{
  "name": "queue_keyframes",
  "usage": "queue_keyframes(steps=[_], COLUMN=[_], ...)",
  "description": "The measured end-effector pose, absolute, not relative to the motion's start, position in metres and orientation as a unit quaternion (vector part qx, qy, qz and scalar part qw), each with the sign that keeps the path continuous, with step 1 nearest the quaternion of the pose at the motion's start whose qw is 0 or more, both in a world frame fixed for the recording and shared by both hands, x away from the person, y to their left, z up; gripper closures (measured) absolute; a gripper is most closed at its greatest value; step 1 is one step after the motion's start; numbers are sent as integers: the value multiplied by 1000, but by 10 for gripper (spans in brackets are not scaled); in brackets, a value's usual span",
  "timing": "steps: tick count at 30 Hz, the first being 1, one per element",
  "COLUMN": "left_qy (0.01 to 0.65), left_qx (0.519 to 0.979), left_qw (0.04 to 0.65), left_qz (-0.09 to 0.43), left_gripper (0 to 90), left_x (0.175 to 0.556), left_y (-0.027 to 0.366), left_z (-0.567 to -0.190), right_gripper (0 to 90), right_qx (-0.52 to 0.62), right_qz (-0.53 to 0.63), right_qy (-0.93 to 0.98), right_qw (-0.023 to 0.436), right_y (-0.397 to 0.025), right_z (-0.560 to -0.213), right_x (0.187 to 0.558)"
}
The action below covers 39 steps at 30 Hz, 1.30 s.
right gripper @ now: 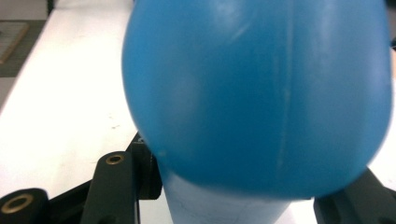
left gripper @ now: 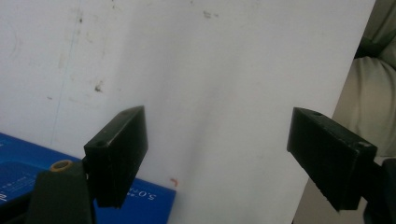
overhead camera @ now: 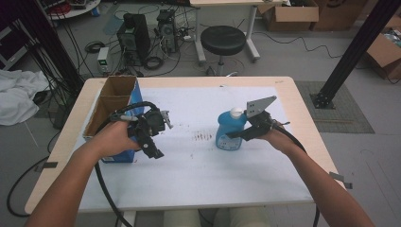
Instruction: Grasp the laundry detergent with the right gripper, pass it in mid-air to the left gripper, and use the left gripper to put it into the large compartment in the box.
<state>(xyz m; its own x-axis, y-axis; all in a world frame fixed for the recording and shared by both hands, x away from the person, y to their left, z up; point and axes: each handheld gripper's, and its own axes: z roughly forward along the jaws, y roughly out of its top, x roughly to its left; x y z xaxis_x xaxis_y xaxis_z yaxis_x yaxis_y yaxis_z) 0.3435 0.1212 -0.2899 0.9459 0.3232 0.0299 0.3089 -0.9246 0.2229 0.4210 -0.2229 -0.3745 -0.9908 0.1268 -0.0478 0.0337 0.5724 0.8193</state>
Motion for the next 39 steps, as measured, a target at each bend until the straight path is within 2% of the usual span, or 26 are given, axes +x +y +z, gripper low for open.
queue_keyframes(steps=[11, 18, 39], left_qy=[147, 117, 64], left_qx=[978, 980, 989], left_qw=[136, 146, 124], left_qz=[52, 67, 49], left_gripper=[208, 206, 203], left_x=[345, 348, 357], left_y=[104, 74, 24], left_z=[-262, -233, -215], right_gripper=[444, 444, 444], right_qx=[31, 23, -8], right_qz=[459, 457, 446], right_qy=[887, 888, 895], right_qw=[47, 36, 12], right_y=[-223, -223, -199], right_z=[-352, -335, -323], right_x=[408, 397, 381])
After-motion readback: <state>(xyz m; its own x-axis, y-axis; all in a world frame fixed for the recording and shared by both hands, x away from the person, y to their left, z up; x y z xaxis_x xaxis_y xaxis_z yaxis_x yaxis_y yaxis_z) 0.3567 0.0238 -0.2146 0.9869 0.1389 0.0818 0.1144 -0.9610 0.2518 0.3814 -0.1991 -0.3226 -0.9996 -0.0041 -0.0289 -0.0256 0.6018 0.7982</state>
